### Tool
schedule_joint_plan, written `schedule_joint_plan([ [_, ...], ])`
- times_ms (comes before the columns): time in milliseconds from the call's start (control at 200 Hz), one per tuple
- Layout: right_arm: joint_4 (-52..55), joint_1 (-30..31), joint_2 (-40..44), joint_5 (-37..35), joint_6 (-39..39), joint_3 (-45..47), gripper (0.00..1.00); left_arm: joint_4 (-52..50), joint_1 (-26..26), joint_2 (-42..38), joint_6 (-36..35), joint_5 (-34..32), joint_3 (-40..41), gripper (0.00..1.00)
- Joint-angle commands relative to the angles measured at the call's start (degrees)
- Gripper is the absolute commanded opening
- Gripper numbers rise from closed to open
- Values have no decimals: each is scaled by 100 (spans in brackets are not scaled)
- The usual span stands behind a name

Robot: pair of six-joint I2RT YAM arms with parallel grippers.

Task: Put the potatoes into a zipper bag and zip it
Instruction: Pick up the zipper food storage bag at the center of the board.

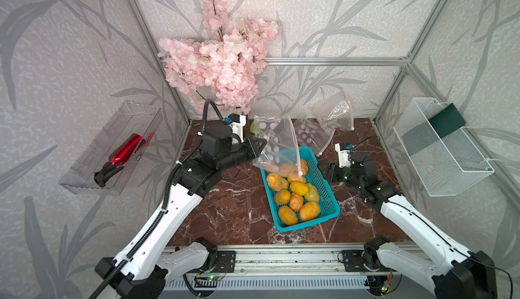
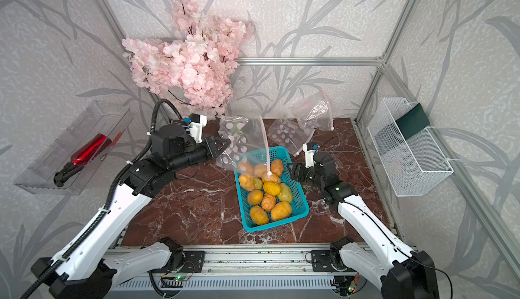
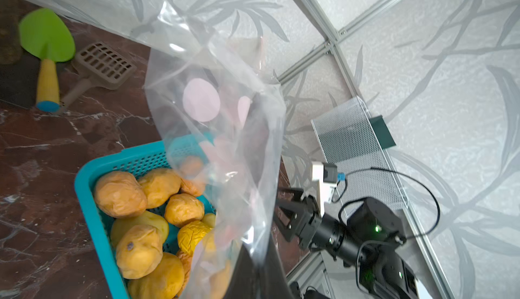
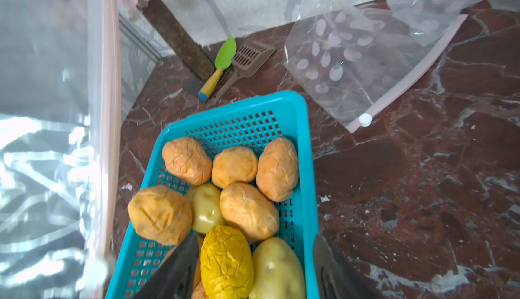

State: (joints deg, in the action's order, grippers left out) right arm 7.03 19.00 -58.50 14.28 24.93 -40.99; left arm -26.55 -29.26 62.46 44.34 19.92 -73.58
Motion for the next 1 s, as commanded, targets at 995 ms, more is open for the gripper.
schedule_joint_plan([
  [995,-945,1489,-2632,958,85,-1227,60,602,1379,-1677,-206,-212,4213,0],
])
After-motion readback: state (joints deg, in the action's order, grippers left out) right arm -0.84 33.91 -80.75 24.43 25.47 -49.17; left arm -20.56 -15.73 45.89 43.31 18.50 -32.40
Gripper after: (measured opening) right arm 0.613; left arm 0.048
